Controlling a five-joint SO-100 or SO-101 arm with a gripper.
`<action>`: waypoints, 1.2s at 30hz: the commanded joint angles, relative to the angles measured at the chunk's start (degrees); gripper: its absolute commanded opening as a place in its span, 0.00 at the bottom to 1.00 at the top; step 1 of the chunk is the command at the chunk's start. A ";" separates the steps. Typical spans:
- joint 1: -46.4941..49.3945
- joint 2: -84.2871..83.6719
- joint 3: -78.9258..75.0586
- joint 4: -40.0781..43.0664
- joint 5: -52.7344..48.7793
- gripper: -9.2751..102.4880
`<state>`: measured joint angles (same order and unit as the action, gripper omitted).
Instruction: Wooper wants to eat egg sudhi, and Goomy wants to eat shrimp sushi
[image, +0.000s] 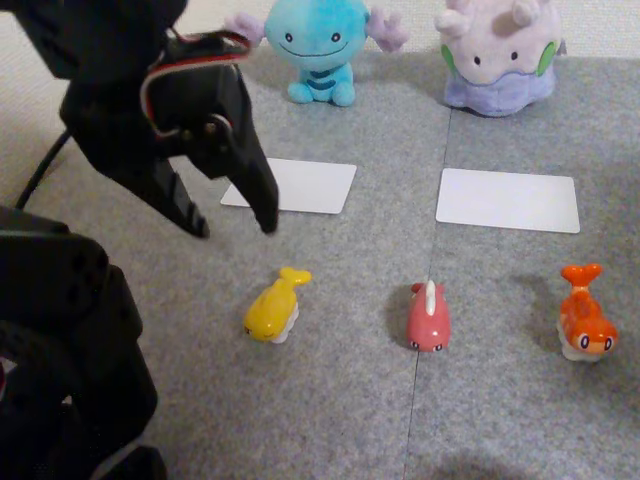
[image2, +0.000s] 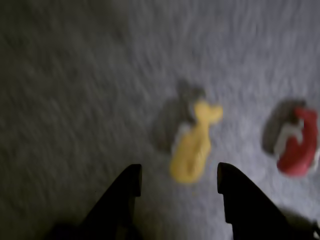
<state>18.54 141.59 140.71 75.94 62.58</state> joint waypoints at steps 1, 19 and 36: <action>5.89 0.00 -2.55 2.29 -5.71 0.25; 11.16 -0.18 9.93 -7.47 -12.66 0.34; 6.15 -13.80 10.28 -16.35 -6.77 0.34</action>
<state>24.61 132.28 151.17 61.44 55.46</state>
